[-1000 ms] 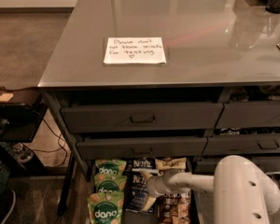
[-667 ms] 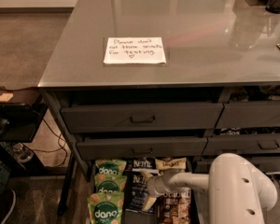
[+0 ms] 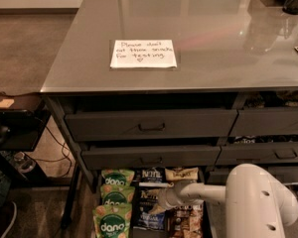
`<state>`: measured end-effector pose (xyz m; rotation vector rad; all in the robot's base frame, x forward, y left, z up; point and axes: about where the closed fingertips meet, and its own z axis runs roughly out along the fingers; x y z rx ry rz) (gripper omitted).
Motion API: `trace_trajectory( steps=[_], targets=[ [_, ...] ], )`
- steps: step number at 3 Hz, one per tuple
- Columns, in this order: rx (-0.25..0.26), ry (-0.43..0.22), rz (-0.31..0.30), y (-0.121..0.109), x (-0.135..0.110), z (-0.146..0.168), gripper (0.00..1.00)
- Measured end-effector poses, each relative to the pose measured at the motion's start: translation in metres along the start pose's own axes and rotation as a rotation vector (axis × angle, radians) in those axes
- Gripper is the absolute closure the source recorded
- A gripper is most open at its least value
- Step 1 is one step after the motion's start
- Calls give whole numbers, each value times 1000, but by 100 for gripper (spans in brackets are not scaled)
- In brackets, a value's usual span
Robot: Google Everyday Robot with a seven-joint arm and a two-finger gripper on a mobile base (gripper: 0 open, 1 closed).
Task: Pick blue chip bag from bottom drawer and place on counter
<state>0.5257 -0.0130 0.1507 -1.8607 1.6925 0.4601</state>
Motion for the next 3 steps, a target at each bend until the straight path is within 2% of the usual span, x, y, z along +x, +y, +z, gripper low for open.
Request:
trace_trajectory(
  steps=[2,3],
  targets=[
    [11,-77,-27,0,-26,-24,87],
    [-8,-114,-15,1,-37,-40,100]
  ],
)
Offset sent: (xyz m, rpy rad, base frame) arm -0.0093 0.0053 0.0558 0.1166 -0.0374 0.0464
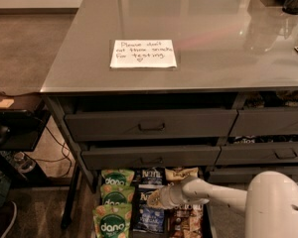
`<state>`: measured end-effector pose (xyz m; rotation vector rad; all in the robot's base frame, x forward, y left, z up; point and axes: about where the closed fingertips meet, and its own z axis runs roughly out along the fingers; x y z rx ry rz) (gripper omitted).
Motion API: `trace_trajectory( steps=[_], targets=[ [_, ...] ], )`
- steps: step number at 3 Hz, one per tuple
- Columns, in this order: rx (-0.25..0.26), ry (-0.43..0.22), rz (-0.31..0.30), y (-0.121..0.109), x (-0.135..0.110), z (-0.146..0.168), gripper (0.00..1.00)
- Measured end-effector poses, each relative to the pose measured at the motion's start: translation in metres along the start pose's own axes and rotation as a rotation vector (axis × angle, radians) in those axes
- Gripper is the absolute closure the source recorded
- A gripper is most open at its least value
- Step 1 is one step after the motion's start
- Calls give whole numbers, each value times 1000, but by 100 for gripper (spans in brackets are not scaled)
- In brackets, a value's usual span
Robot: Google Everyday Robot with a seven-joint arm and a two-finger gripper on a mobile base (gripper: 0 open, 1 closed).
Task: Pick blue chip bag from bottom drawer and place on counter
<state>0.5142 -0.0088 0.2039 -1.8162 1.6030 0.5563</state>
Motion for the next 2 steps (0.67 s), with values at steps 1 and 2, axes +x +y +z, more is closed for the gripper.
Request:
trace_trajectory(
  steps=[1,2],
  targets=[
    [-30,-53,34,3,-23,-31,81],
    [-35,-74,49,11,-35,-49,57]
  ],
)
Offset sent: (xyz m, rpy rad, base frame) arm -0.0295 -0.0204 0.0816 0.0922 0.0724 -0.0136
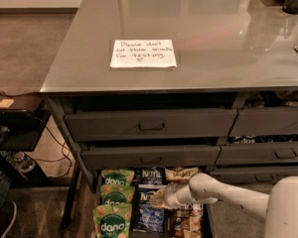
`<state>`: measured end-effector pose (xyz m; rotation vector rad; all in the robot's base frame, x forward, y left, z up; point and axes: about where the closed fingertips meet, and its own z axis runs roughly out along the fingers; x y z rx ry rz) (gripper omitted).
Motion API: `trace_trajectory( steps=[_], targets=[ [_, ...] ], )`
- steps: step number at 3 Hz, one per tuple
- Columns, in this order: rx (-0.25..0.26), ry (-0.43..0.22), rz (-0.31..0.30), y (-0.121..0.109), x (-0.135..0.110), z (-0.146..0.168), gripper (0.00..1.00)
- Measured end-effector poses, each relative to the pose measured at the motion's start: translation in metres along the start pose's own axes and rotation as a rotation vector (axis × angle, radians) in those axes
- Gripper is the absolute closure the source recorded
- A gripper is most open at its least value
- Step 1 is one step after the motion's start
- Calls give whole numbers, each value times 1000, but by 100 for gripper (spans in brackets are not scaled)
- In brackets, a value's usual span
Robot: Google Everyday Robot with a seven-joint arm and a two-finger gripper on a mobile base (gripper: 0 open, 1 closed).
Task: Pick blue chip bag from bottom drawer and place on counter
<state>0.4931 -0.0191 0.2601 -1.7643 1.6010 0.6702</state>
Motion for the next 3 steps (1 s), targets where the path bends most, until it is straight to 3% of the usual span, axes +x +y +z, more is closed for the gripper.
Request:
trace_trajectory(
  steps=[1,2,3],
  targets=[
    [17,-7,-11,6,-5,-2,34],
    [49,-14,-64,8,-4,6,11],
    [49,-14,-68,8,-4,6,0]
  ],
)
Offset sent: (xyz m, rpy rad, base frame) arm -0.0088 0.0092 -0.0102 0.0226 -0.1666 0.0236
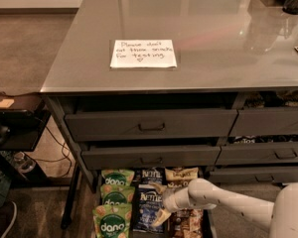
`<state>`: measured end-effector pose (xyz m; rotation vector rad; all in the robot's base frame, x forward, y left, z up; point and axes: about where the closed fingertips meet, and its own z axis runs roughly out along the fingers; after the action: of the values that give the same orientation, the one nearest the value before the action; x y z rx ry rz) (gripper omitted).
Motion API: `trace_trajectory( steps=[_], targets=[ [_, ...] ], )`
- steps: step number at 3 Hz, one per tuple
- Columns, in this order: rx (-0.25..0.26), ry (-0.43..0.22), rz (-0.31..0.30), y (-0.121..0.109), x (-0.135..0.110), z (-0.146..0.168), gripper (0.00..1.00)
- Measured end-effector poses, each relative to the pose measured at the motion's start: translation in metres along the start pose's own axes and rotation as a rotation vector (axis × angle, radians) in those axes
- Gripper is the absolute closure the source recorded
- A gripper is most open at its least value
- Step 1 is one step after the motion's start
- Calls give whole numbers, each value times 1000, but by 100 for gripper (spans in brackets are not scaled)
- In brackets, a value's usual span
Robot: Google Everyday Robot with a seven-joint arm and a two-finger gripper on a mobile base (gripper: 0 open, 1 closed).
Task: Pick blue chip bag from bottom drawer and place on counter
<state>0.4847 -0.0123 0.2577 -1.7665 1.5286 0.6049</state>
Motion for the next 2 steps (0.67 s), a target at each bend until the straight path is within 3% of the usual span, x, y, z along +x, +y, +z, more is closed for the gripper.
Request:
trace_trajectory(
  steps=[2],
  targets=[
    [10,156,-134,7,26,15,0]
  ],
)
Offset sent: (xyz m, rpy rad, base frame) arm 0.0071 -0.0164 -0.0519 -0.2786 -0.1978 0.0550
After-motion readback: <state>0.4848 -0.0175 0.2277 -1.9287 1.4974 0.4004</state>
